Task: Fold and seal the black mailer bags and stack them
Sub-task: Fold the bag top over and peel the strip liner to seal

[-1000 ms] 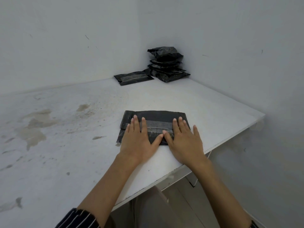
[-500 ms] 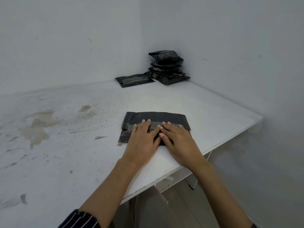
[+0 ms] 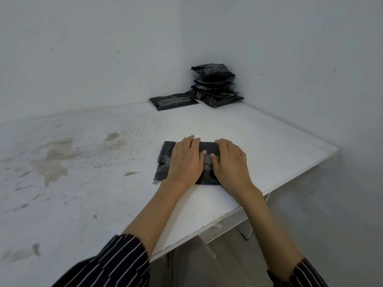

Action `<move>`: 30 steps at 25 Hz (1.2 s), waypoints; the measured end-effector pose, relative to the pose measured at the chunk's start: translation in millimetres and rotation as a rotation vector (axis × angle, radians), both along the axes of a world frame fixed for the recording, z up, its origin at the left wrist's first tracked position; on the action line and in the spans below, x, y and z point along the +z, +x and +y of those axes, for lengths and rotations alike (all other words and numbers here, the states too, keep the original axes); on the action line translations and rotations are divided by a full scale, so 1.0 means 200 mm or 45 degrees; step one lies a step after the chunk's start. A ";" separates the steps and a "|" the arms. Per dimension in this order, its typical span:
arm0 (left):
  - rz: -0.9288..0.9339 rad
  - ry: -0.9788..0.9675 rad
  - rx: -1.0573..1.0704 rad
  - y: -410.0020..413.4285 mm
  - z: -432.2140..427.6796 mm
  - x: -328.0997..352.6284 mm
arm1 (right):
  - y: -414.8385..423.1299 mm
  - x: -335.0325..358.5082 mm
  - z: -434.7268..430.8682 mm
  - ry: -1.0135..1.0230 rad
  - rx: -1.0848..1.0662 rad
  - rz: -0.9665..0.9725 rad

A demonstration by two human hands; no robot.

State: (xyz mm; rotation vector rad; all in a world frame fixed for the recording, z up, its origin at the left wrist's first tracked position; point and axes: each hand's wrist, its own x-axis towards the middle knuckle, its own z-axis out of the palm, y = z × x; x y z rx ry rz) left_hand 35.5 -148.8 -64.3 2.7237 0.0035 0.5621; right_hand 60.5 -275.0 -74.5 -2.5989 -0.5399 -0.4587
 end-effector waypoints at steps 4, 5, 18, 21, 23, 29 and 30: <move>0.420 0.086 0.180 0.06 0.04 -0.06 | 0.06 -0.02 0.00 -0.140 -0.209 0.338; 0.450 0.076 0.252 0.06 0.04 -0.06 | 0.06 -0.02 -0.01 -0.106 -0.304 0.368; 0.022 -0.376 0.685 -0.04 0.24 0.01 | 0.08 -0.01 -0.07 0.670 -0.420 0.121; -0.104 -0.846 0.435 -0.04 0.26 0.03 | 0.08 0.00 -0.08 0.904 -0.295 0.118; -0.040 -1.295 0.357 -0.05 0.27 0.06 | 0.09 0.01 -0.09 1.003 -0.243 0.140; 0.368 -1.749 0.188 -0.04 0.30 0.18 | 0.26 0.14 -0.10 1.527 -0.145 0.622; 0.342 -1.786 0.197 -0.02 0.31 0.21 | 0.31 0.18 -0.09 1.611 -0.104 0.732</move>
